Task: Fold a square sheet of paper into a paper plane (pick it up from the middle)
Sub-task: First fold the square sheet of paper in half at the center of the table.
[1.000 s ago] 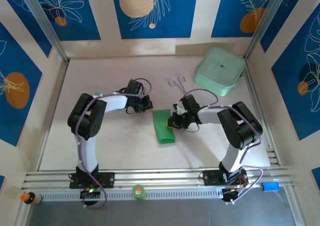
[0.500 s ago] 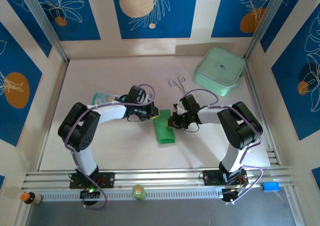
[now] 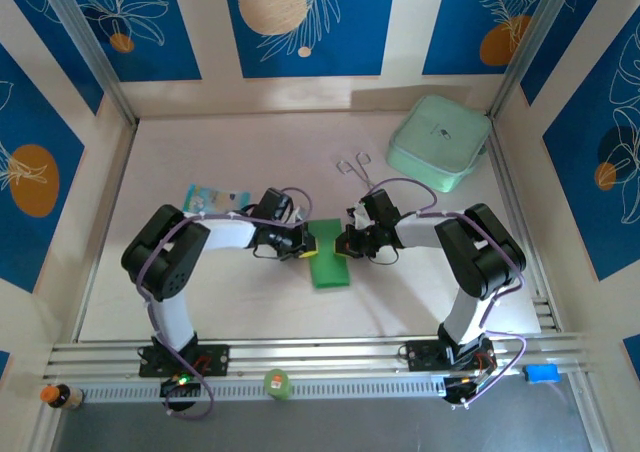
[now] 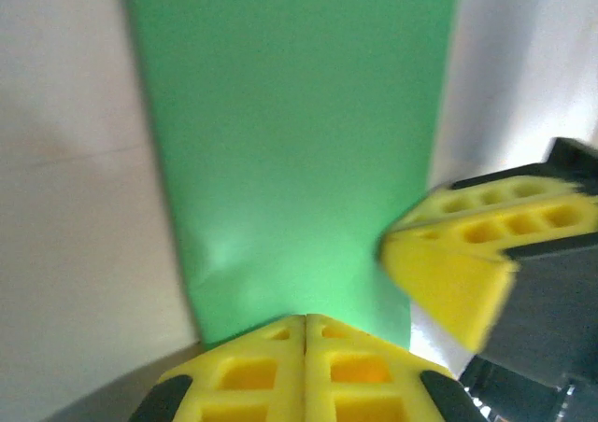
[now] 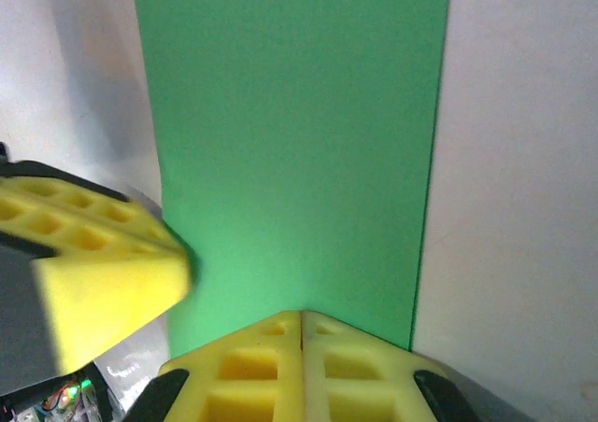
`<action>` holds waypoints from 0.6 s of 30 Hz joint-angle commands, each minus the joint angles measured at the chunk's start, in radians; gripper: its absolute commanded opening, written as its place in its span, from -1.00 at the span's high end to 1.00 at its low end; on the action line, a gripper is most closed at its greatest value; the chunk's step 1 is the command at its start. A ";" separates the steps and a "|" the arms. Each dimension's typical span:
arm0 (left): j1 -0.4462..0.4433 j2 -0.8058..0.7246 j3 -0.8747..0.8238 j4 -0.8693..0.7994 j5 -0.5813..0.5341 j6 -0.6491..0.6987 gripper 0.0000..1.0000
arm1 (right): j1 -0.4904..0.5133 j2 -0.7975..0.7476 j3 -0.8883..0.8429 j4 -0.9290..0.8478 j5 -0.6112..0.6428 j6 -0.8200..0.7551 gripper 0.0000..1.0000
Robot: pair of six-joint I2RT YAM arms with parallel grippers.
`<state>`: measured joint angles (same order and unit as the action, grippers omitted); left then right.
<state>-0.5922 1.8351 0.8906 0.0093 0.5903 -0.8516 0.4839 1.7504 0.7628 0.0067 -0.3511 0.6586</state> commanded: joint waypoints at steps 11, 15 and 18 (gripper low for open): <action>-0.007 -0.068 0.005 -0.120 -0.053 0.121 0.87 | -0.008 0.011 -0.053 -0.112 0.080 -0.001 1.00; -0.025 -0.103 0.013 -0.064 -0.018 0.047 0.88 | -0.011 0.005 -0.056 -0.113 0.080 -0.001 1.00; -0.042 -0.096 0.023 -0.054 0.002 0.026 0.88 | -0.013 0.005 -0.054 -0.116 0.080 -0.001 1.00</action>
<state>-0.6132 1.7546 0.8978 -0.0566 0.5568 -0.7853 0.4786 1.7405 0.7506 0.0113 -0.3477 0.6590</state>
